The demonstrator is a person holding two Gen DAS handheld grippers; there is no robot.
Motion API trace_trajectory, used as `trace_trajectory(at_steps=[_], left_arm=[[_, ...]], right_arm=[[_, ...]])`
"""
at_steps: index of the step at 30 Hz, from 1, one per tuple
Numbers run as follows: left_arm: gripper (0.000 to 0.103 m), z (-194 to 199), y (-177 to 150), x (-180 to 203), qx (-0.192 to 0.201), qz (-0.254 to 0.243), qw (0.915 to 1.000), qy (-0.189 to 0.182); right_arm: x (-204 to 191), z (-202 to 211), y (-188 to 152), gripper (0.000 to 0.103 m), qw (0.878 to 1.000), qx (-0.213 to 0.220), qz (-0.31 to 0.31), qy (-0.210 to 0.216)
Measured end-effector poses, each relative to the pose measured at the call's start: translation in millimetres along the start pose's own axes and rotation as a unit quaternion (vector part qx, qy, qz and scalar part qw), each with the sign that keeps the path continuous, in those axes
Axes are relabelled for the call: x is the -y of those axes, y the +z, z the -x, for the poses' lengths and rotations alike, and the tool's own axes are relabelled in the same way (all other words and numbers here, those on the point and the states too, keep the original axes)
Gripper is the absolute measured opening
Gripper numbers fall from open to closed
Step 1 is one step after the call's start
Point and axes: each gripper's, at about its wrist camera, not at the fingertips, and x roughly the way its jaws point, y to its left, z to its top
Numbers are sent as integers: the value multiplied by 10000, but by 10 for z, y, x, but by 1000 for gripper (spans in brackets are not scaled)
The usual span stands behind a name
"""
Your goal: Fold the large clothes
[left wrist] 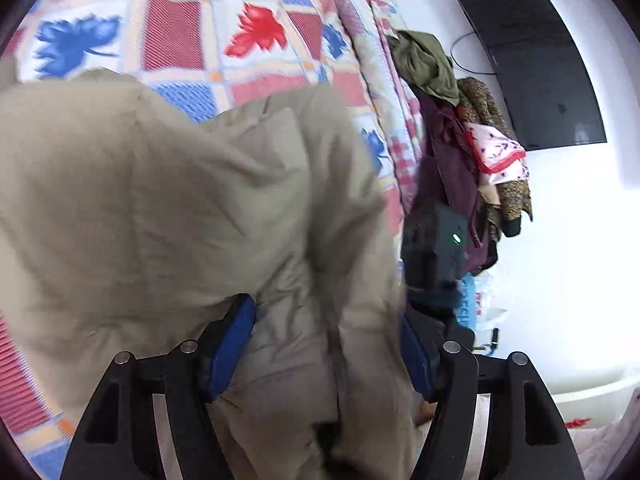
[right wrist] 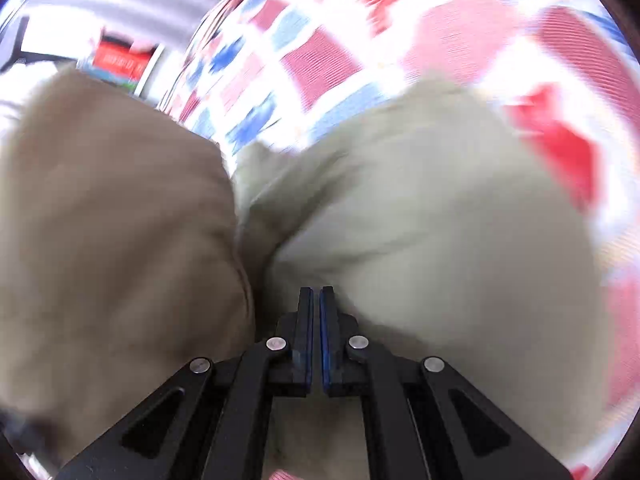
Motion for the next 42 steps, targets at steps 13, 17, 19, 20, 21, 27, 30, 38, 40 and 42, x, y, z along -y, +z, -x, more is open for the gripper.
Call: trace_trajectory(at_steps=[13, 17, 19, 20, 21, 27, 30, 38, 40, 42], left_arm=[[69, -814, 169, -234, -284, -16, 9982, 532], [69, -860, 203, -146, -300, -114, 9967, 742], [69, -782, 198, -57, -245, -291, 9949, 930], [69, -717, 194, -10, -176, -395, 9938, 1020], [69, -609, 182, 54, -33, -559, 9921, 1123], [69, 251, 120, 33, 1413, -1045, 9635, 2020], [69, 429, 199, -309, 1691, -728, 9482, 2590], [69, -48, 481, -586, 1496, -577, 9478, 2754], [69, -264, 563, -508, 1418, -656, 9508, 2674], [69, -465, 630, -439, 1328, -702, 9534, 2616]], right_arm=[[543, 1097, -790, 37, 9970, 445, -610, -196], [391, 1334, -986, 74, 9969, 662, -270, 329], [286, 1245, -994, 74, 9966, 424, -209, 681], [238, 1161, -940, 74, 9966, 339, -184, 729], [215, 1082, -921, 74, 9971, 294, -171, 676], [232, 762, -769, 19, 9980, 221, -294, -521], [135, 787, -816, 14, 9951, 343, 101, -925], [-50, 935, -803, 11, 9813, 634, 886, -1587], [31, 909, -807, 11, 9775, 594, 863, -1831], [168, 926, -870, 11, 9757, 545, 738, -1989]])
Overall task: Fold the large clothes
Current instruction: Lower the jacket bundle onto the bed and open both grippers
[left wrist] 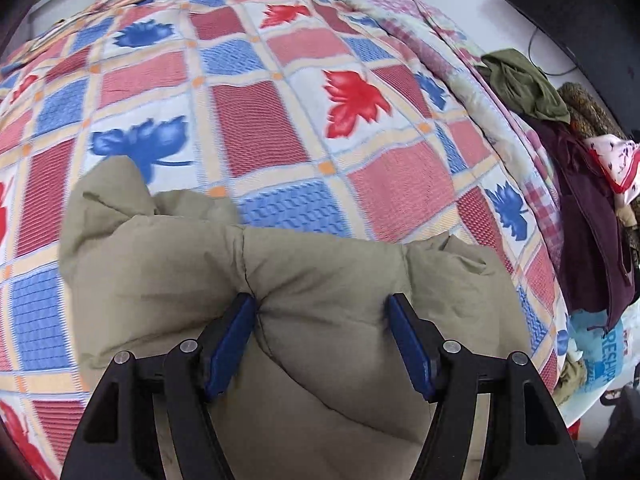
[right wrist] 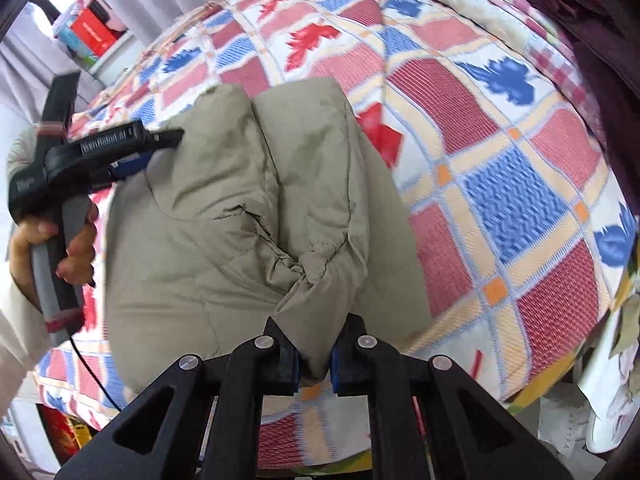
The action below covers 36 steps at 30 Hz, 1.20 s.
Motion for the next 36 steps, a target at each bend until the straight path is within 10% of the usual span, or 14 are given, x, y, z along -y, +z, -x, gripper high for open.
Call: trace_trajectory(at_steps=[7, 12, 16, 24, 25, 28, 36], left_arm=[[69, -164, -5, 199, -104, -161, 9996, 192], [69, -174, 13, 104, -137, -24, 9999, 92], [69, -171, 7, 130, -110, -62, 9998, 150], [69, 259, -61, -12, 159, 133, 9997, 152], [69, 349, -93, -52, 236, 162, 9993, 221], [69, 593, -220, -190, 410, 283, 9981, 353], [74, 620, -704, -380, 118, 423, 9972, 614]], right_arm=[[489, -278, -157, 13, 9951, -499, -800, 289], [691, 225, -41, 24, 9885, 80, -1149, 983], [617, 459, 343, 62, 9819, 479, -859, 1621], [240, -435, 1209, 62, 9664, -268, -1023, 2341], [189, -528, 1269, 62, 9656, -388, -1036, 2354], [11, -688, 1367, 13, 9731, -506, -835, 2087], [22, -815, 1254, 5, 9951, -509, -55, 840]])
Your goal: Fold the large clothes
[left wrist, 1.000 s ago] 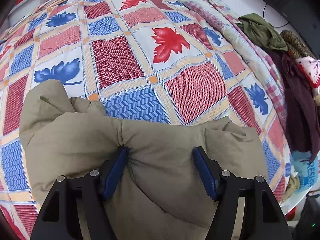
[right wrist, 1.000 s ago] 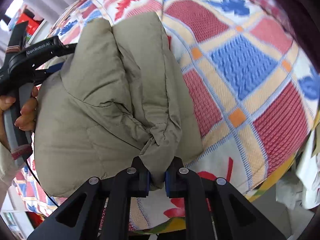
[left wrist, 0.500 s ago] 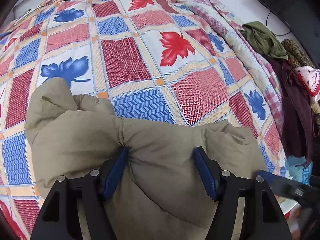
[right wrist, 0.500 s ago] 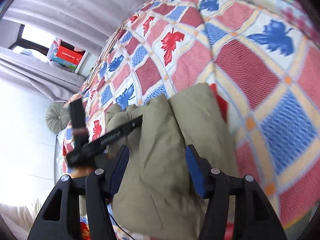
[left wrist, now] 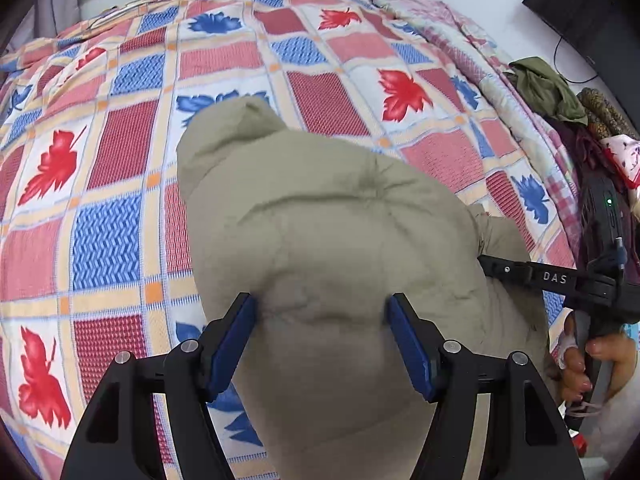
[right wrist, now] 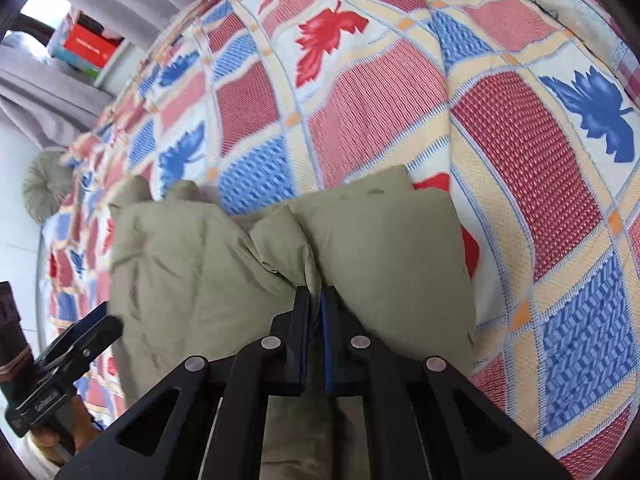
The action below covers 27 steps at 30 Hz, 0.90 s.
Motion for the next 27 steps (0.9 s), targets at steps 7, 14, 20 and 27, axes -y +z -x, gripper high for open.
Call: trace_trajectory(at_steps=[7, 14, 20, 27], left_arm=[[81, -24, -20, -18, -204, 133, 9996, 123], [81, 31, -29, -105, -277, 225, 9992, 192], [81, 84, -41, -153, -336, 310, 9987, 231], [103, 173, -88, -200, -256, 375, 9985, 320]], right_arm=[[46, -185, -24, 2, 9997, -145, 41, -210], [-34, 191, -133, 7, 9995, -15, 202, -233], [-45, 520, -317, 7, 9996, 99, 165, -227], [32, 641, -422, 8, 9995, 116, 14, -307]])
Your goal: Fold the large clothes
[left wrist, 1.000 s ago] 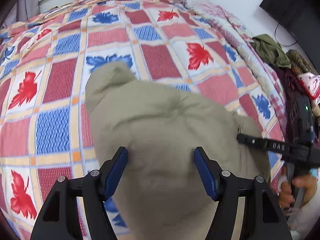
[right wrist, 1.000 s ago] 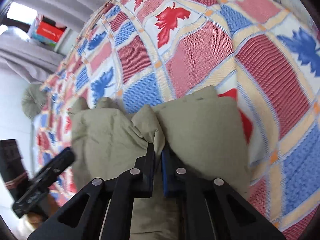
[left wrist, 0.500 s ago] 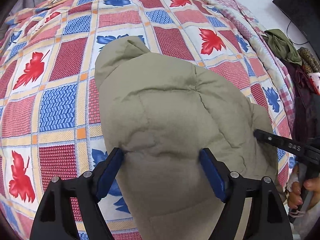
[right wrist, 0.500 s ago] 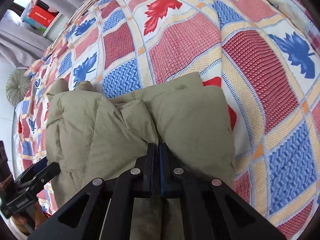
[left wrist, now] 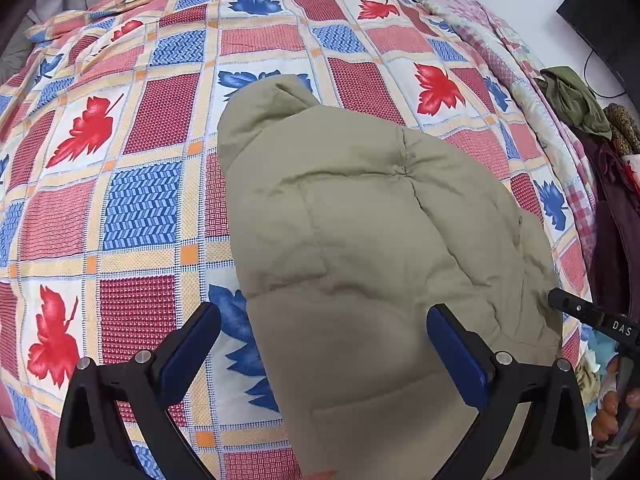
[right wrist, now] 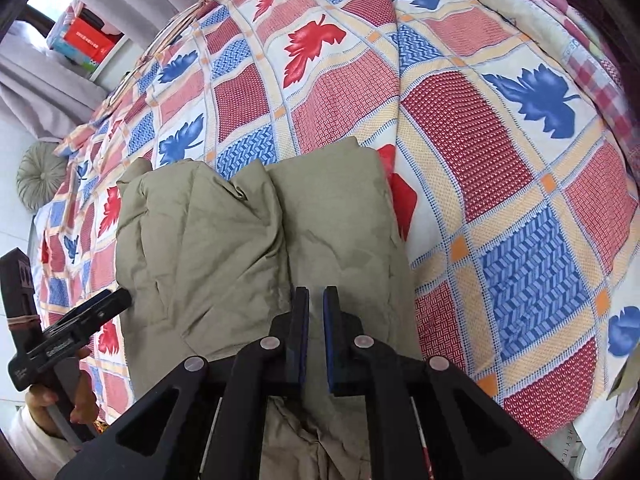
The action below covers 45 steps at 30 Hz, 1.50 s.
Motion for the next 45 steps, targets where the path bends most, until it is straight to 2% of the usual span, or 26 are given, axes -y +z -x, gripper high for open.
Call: trace_trajectory(at_steps=[3, 7, 9, 11, 12, 13, 16, 19, 24, 26, 33, 35, 41, 45], left_arm=[[103, 17, -15, -39, 17, 57, 10000, 57], [103, -17, -39, -133, -120, 276, 9995, -74], [103, -31, -57, -163, -165, 303, 9994, -78], [103, -39, -79, -188, -207, 344, 9992, -9], [103, -44, -86, -204, -217, 373, 9991, -3], [103, -53, -92, -220, -234, 385, 9990, -32], [103, -98, -107, -273, -320, 451, 9984, -120], [103, -126, -127, -343, -369, 600, 9970, -331], [103, -147, -151, -401, -305, 738, 9955, -504], [103, -156, -146, -416, -301, 745, 9952, -566], [103, -217, -124, -450, -386, 769, 9919, -930], [103, -241, -120, -457, -437, 770, 9908, -1028], [103, -371, -119, -572, -706, 1072, 9821, -1377], [103, -341, -93, -637, -421, 946, 9842, -1438]], right_arm=[[10, 3, -8, 8, 10000, -4, -14, 13], [14, 7, -3, 11, 10000, -6, 28, -12], [9, 28, -14, 21, 10000, 26, 20, -24], [12, 63, -19, 56, 9999, 97, 20, -39], [12, 88, -23, 61, 9999, 148, 17, -16], [16, 107, -22, 65, 9998, 186, 23, -3], [41, 111, -4, 66, 9998, 173, 44, -17], [97, 86, 7, 79, 9999, 138, 15, 57], [252, -1, 13, 80, 9995, -6, -198, 260], [314, -43, 16, 91, 9990, -70, -276, 336], [485, -248, 47, 91, 9962, -411, -437, 634], [514, -324, 58, 103, 9942, -507, -496, 808], [527, -543, 118, 103, 9887, -734, -547, 1187], [516, -682, 168, 103, 9830, -895, -587, 1490]])
